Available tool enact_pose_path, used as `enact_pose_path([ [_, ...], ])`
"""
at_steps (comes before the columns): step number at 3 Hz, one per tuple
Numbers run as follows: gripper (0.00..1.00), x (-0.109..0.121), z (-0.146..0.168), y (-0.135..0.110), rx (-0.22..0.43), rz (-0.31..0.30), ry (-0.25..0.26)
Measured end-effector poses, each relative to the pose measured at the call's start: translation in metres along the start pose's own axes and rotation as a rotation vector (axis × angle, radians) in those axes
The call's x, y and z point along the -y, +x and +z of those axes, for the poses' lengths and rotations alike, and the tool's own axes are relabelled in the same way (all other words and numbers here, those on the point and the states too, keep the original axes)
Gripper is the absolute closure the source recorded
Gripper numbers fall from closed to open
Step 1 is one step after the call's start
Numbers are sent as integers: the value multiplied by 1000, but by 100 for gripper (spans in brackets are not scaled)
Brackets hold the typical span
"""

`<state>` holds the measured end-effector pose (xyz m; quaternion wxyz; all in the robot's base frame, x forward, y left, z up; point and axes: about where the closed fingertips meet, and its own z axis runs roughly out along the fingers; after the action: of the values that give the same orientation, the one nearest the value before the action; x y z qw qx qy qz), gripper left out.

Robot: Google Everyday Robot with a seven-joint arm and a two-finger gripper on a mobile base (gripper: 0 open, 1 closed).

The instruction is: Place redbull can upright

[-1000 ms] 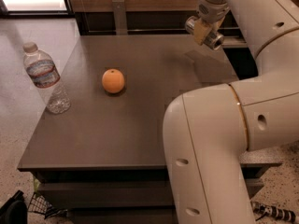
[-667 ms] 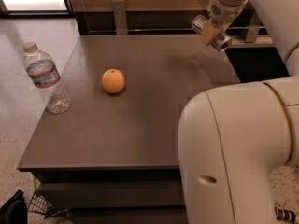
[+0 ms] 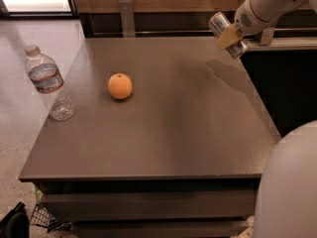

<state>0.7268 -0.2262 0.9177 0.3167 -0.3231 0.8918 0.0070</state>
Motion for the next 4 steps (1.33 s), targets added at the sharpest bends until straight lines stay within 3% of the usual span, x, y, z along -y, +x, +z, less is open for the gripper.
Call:
enact_pose_path([
  [1, 100, -11, 5, -33, 252, -110, -100],
  [2, 100, -20, 13, -62, 415, -218, -204],
  [3, 100, -29, 16, -84, 572, -385, -293],
  [4, 100, -33, 14, -88, 647, -453, -327],
])
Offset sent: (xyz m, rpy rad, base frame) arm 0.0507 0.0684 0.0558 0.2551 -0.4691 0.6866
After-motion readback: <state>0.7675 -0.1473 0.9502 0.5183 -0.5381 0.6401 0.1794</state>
